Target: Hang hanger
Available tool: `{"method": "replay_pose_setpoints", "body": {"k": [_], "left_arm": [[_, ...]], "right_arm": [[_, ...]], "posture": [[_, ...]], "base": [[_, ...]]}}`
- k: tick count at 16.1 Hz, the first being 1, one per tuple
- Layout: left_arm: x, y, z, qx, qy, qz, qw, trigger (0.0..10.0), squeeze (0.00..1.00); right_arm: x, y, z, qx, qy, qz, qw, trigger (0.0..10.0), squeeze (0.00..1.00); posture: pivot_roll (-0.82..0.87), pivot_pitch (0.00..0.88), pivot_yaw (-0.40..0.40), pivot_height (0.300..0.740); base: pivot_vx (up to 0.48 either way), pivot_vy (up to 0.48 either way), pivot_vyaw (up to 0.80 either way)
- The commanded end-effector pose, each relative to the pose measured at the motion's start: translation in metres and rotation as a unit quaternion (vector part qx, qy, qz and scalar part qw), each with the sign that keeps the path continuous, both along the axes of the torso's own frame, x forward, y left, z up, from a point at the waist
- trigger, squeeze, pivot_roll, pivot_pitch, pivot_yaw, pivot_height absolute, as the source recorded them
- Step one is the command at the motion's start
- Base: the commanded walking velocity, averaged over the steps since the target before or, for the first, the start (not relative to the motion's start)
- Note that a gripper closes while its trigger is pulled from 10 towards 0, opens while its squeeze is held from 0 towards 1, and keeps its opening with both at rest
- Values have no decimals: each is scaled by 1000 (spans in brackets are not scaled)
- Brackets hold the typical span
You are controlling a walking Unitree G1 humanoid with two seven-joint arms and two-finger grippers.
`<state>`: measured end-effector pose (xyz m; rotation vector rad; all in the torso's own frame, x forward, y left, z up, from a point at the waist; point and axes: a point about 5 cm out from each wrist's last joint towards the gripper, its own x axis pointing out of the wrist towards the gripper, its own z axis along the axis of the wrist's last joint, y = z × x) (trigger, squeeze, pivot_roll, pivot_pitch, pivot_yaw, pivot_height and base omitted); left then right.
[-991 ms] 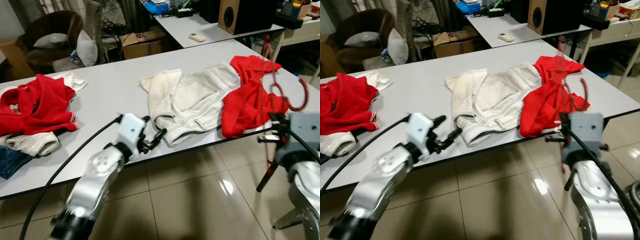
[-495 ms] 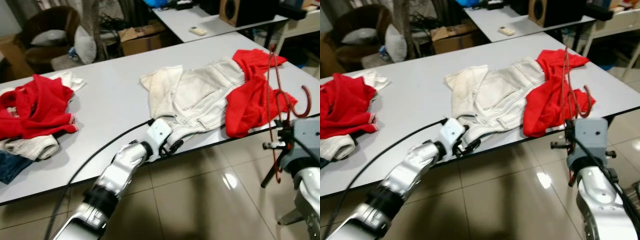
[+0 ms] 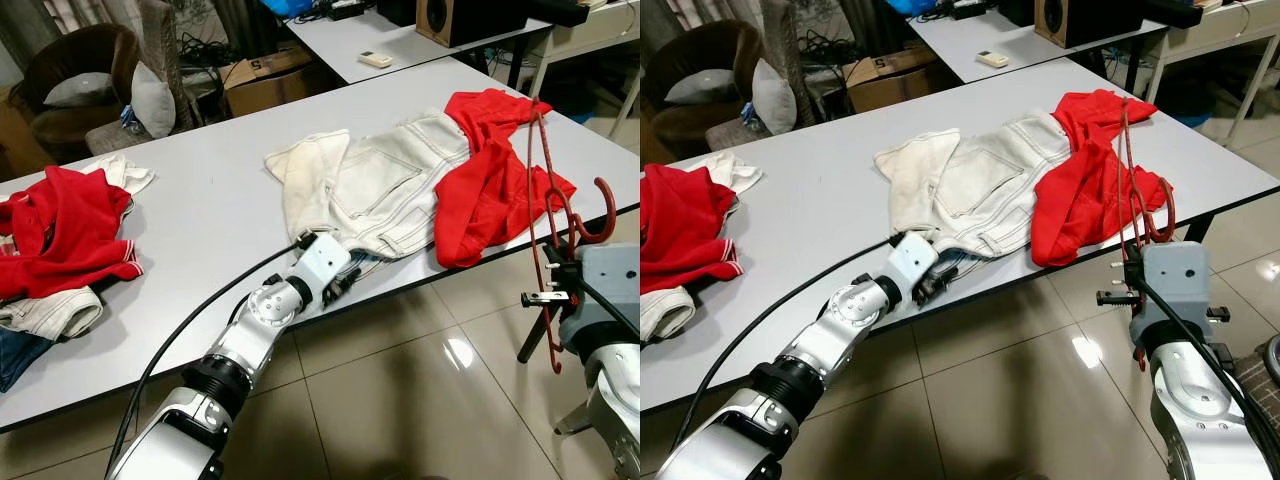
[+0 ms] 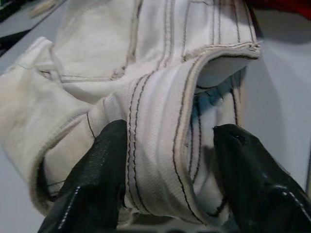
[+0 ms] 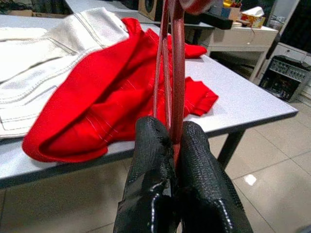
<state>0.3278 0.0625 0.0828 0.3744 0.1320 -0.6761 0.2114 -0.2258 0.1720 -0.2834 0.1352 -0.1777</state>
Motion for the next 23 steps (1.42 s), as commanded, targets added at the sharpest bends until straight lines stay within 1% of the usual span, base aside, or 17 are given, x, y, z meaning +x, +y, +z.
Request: {"method": "replay_pose_setpoints", "body": {"k": [1,4,6,10,14,15,16,17,18,19,20,21,22,23], "left_arm": [[4,8,1,-19,2,19,1000,0,0],[4,15,1,-39,6,41,998,0,0],[5,22,-1,-38,7,64,997,0,0],[5,23,-1,-56,0,79,995,0,0],[7,23,4,-82,-5,88,993,0,0],[9,25,8,-112,-1,97,989,0,0],[11,27,13,-154,8,106,982,0,0],[14,29,19,-178,9,111,978,0,0],[22,33,35,-212,-2,116,970,0,0],[25,35,43,-224,-9,116,968,0,0],[32,38,64,-241,-32,108,964,0,0],[36,43,84,-247,-59,99,962,0,0],[41,53,126,-266,-111,83,954,0,0],[39,64,152,-274,-145,72,948,0,0]], "right_arm": [[2,6,3,1,-4,15,1000,10000,0],[4,10,2,-2,-2,28,1000,10000,0],[5,12,1,-9,-1,35,999,10000,0],[6,14,0,-19,1,44,999,10000,0],[6,15,0,-21,2,48,999,10000,0],[7,16,-1,-21,2,48,999,10000,0],[7,17,-1,-21,1,48,999,10000,0],[8,18,0,-14,-5,56,998,10000,0],[10,23,7,-7,-30,78,996,10000,0],[11,25,11,-4,-43,90,995,10000,0],[12,33,19,12,-66,133,989,10000,0],[11,39,26,20,-77,169,982,10000,0],[8,46,35,29,-95,222,970,10000,0],[7,47,36,33,-97,239,966,10000,0]], "posture": [[-268,31,156,740],[-263,29,151,740],[-259,29,145,740],[-258,29,144,740],[-256,25,140,740],[-252,22,142,740],[-249,19,143,740],[-249,19,144,740],[-242,14,146,740],[-242,13,146,740],[-239,12,148,740],[-233,11,148,740],[-223,8,147,740],[-214,8,148,740]], "base": [[0,0,0],[0,0,0],[0,0,0],[0,0,0],[0,0,0],[0,0,0],[0,0,0],[0,0,0],[0,0,0],[0,0,0],[0,0,0],[0,0,0],[0,0,0],[0,0,0]]}}
